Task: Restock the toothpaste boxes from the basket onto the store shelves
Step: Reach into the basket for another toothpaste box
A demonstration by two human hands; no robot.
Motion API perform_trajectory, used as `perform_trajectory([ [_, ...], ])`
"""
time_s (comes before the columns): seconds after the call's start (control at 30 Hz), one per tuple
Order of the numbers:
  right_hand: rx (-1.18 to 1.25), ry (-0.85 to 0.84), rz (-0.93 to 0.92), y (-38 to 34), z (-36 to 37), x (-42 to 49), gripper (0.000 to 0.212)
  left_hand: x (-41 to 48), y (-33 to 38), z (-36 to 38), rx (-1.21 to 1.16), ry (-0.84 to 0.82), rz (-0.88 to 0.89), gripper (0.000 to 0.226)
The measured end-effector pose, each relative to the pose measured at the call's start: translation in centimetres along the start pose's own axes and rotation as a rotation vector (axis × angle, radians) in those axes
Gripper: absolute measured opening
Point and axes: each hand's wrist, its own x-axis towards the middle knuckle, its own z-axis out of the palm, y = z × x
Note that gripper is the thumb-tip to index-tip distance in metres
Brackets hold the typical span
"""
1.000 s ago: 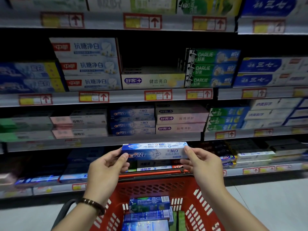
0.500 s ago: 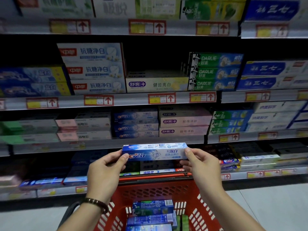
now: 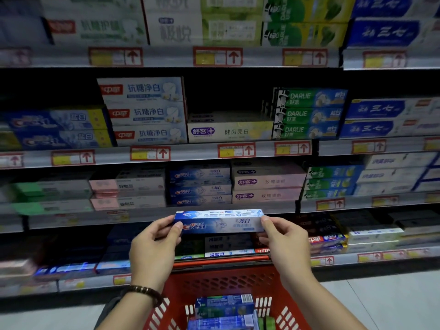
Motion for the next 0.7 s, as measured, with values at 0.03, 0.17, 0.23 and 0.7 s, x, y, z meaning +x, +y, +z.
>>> perform_trajectory([
  [0.03, 0.008, 0.004, -0.004, -0.2, 0.1, 0.0, 0.014, 0.1, 0.1, -0.1, -0.006, 0.001, -0.006, 0.014],
  [0.17, 0.028, 0.015, -0.043, -0.6, 0.2, 0.0, 0.007, 0.5, 0.1, -0.2, -0.019, 0.004, -0.027, 0.014],
  [0.23, 0.032, 0.01, -0.047, -0.8, 0.3, -0.1, 0.009, 0.7, 0.1, -0.3, -0.025, 0.003, -0.027, 0.013],
  [0.7, -0.088, 0.006, -0.081, -1.8, 1.3, 0.6, 0.01, 2.4, 0.1, -0.7, 0.049, 0.05, 0.053, 0.012],
])
